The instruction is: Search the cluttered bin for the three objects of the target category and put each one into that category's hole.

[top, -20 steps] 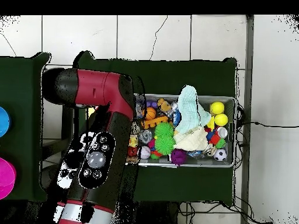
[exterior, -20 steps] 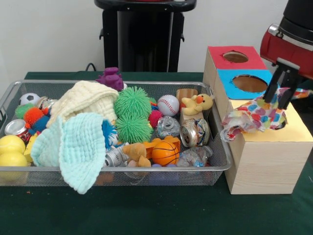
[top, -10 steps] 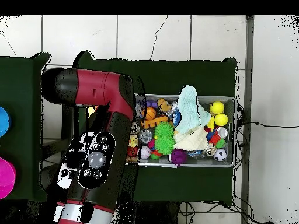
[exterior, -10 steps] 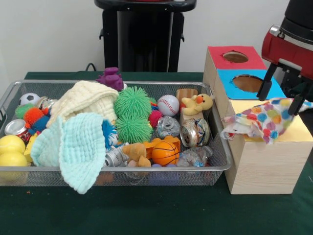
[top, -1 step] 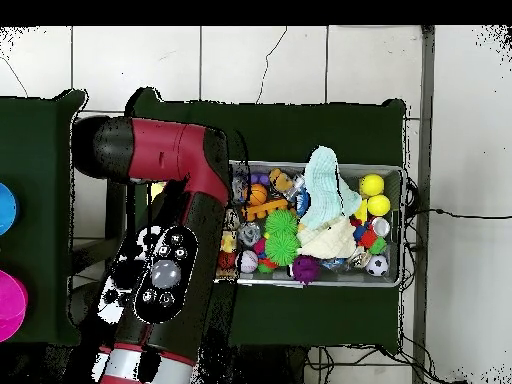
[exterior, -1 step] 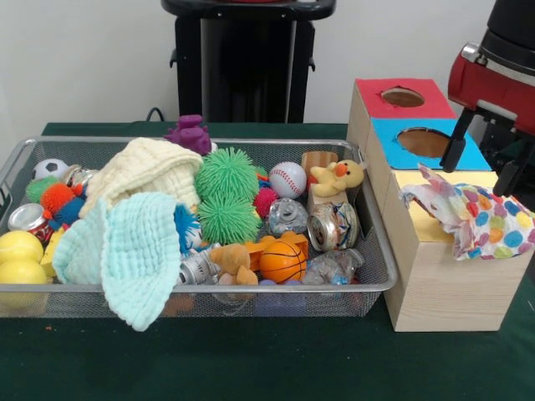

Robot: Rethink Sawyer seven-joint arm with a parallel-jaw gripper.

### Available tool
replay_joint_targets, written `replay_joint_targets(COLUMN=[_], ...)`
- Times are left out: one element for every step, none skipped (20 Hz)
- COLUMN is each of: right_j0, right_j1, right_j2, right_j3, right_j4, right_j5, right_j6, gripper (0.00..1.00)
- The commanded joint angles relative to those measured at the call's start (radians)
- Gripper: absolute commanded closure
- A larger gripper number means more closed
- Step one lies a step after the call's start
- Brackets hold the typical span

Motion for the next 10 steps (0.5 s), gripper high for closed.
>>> replay_joint_targets(right_j0=[-0.028,-0.028,-0.028,-0.028,-0.027,-0.024,-0.023,-0.022,-0.021,-0.023], right_j1=[0.023,0.021,0.021,0.02,0.02,0.017,0.018,0.019,0.02,0.019], right_j2=[0.079,0.082,0.083,0.086,0.085,0.086,0.084,0.082,0.079,0.08], right_j3=[0.07,0.075,0.077,0.083,0.084,0.093,0.092,0.091,0.091,0.089], right_j4=[0.022,0.024,0.024,0.027,0.028,0.028,0.029,0.029,0.03,0.032], right_j5=[0.027,0.016,0.01,0.003,0.001,-0.009,-0.004,0.001,0.006,0.011], right_j6=[0.217,0.215,0.215,0.217,0.22,0.222,0.227,0.231,0.236,0.237], gripper=[0.0,1.0,1.0,1.0,1.0,1.0,1.0,1.0,1.0,1.0])
